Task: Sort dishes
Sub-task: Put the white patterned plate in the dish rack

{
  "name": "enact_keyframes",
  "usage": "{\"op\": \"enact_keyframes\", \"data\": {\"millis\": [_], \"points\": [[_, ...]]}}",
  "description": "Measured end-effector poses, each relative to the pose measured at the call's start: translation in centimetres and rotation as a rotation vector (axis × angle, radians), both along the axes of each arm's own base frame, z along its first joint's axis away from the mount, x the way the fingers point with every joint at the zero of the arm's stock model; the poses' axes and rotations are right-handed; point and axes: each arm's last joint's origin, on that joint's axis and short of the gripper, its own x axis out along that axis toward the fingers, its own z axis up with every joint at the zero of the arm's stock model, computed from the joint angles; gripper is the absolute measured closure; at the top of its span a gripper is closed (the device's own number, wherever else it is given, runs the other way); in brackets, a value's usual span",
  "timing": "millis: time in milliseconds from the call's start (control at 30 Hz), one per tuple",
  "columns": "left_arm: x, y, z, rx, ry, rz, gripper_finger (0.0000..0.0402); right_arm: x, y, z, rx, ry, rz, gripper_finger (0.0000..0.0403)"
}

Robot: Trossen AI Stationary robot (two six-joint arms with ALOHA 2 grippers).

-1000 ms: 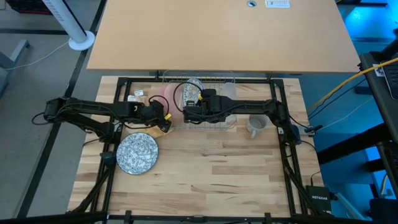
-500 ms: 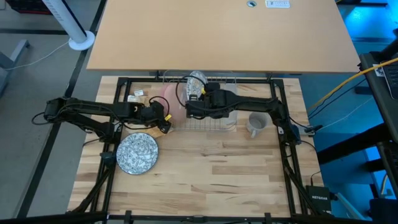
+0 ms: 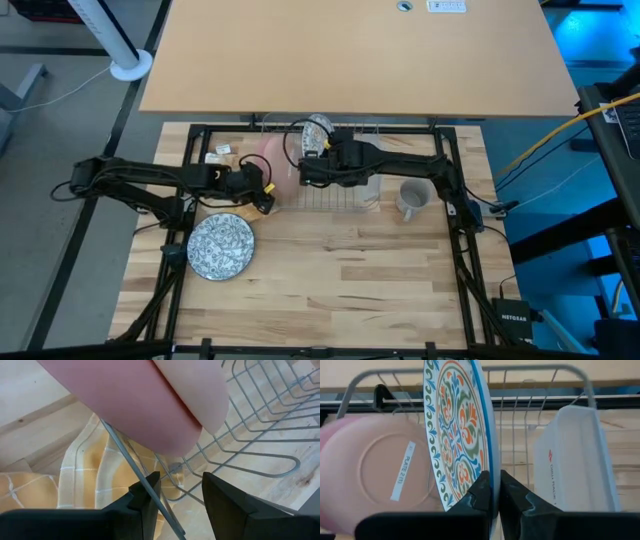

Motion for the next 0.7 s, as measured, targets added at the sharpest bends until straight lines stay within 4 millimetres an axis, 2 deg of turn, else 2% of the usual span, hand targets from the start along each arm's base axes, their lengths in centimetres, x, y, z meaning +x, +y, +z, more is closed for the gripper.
{"op": "enact_keyframes", "data": {"millis": [267, 700], "points": [[-0.1, 0.0, 0.2, -0.004, -0.012, -0.002, 0.0265, -0.1, -0.9, 0.0, 0.019, 0.027, 0.012, 0.0386], [-0.1, 0.0, 0.3, 0.004, -0.014, 0.000, 0.0265, -0.1, -1.4, -0.2, 0.080, 0.045, 0.039, 0.0386]]}}
